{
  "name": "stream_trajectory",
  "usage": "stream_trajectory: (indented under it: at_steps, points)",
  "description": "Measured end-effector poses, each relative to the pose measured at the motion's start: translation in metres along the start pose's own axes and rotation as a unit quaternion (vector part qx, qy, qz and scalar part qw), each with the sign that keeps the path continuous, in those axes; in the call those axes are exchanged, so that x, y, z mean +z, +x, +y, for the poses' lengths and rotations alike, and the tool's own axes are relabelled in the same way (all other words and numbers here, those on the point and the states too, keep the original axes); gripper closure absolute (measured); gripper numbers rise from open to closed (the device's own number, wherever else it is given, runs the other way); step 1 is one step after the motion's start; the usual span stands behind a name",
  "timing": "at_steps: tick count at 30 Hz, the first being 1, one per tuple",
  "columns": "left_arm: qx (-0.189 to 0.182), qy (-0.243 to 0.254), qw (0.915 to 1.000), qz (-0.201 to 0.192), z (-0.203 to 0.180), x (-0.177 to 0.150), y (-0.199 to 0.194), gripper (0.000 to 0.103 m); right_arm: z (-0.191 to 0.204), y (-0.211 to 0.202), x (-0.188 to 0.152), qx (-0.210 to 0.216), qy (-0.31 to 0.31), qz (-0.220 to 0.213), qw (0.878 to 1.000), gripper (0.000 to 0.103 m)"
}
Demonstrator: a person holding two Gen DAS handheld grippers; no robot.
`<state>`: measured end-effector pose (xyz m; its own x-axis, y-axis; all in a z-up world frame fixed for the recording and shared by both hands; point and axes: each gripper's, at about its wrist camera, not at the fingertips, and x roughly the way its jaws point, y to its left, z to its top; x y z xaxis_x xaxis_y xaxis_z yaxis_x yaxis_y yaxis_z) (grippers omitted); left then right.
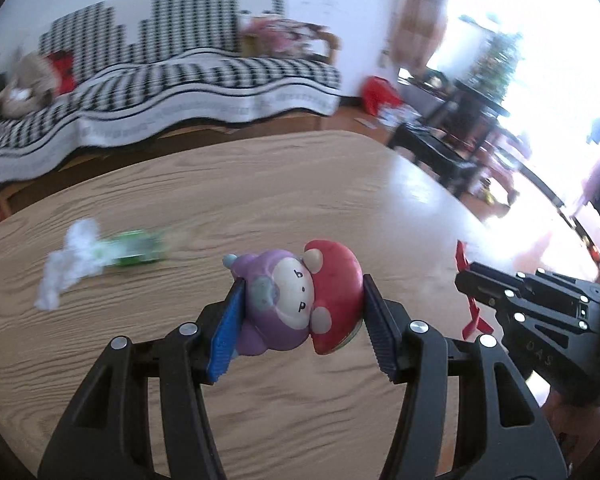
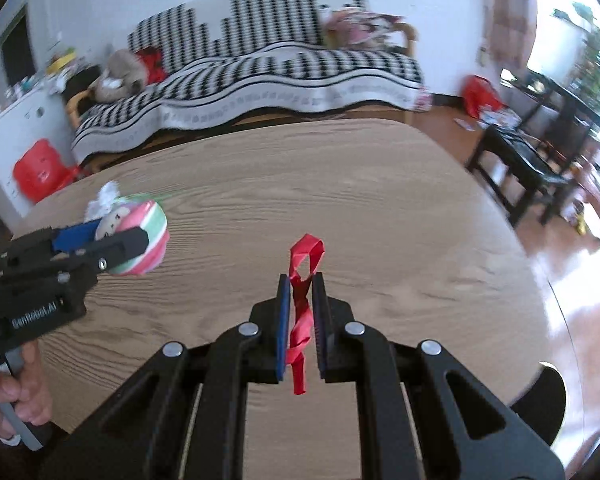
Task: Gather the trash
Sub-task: 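Carry the plush toy and red ribbon over the trash bin with both tools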
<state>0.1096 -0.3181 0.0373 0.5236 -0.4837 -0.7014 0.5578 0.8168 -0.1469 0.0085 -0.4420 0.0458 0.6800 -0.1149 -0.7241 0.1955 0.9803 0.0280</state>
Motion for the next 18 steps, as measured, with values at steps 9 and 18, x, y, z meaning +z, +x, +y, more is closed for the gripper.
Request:
stream_trajectory:
  at_steps: [9, 18]
  points:
    - [-0.058, 0.071, 0.9953, 0.029, -0.122, -0.010, 0.036, 0.048, -0.124, -0.050, -0.038, -0.051, 0.083, -0.016, 0.995, 0.091]
    - [-0.114, 0.131, 0.9834, 0.052, -0.230, -0.026, 0.061, 0.048, -0.222, -0.086, -0.085, -0.092, 0.158, -0.020, 0.983, 0.091]
